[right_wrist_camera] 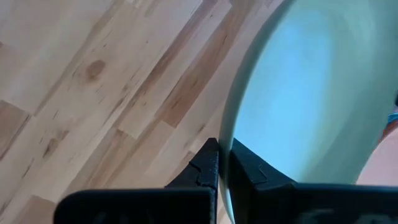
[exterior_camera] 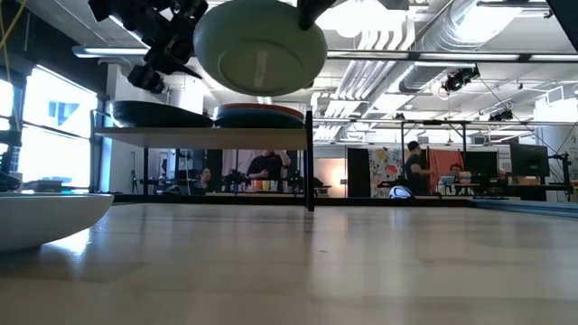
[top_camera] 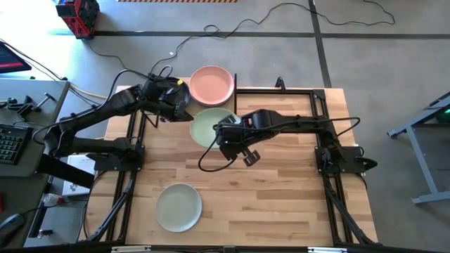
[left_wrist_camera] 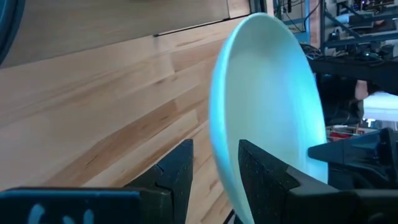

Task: Place and stack plates onto a shelf
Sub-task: Stack the light green plate on top of the black plate on the shelf

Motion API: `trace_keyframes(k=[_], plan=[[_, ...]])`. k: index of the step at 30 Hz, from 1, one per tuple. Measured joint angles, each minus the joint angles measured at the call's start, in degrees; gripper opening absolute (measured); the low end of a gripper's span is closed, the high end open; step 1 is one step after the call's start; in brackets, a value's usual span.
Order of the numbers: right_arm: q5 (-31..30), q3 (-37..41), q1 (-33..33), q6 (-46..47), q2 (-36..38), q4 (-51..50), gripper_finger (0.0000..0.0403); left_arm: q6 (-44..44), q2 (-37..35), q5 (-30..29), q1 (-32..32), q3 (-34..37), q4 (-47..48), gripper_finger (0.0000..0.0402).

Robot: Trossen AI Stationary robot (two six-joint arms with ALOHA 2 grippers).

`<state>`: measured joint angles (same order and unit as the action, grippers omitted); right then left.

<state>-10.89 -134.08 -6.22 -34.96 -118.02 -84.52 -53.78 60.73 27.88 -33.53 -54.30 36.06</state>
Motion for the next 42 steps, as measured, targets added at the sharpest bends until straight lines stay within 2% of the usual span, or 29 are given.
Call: trace_keyframes(k=[11, 24, 29, 34, 42], plan=[[-2.1, 0.0, 0.2, 0.0, 0.0, 2.1, 0.0, 1.4, 1.5, -0.2, 0.0, 0.0, 0.0, 0.011], [-3.1, 0.0, 0.2, -0.5, 0.0, 2.1, 0.0, 3.3, 1.5, -1.9, 0.9, 0.0, 0.0, 0.0021], [-3.1, 0.0, 0.2, -0.8, 0.0, 2.7, 0.0003, 3.6, 1.5, -3.5, 1.4, 0.0, 0.1, 0.0008], [-3.2, 0.0, 0.2, -0.5, 0.0, 3.2, 0.0028, 4.6, 1.5, -3.6, 1.5, 0.0, 0.3, 0.0007], [-5.6, 0.0, 0.2, 0.6, 0.0, 4.0, 0.0107, 5.2, 1.5, -5.8, 1.5, 0.0, 0.4, 0.0005]])
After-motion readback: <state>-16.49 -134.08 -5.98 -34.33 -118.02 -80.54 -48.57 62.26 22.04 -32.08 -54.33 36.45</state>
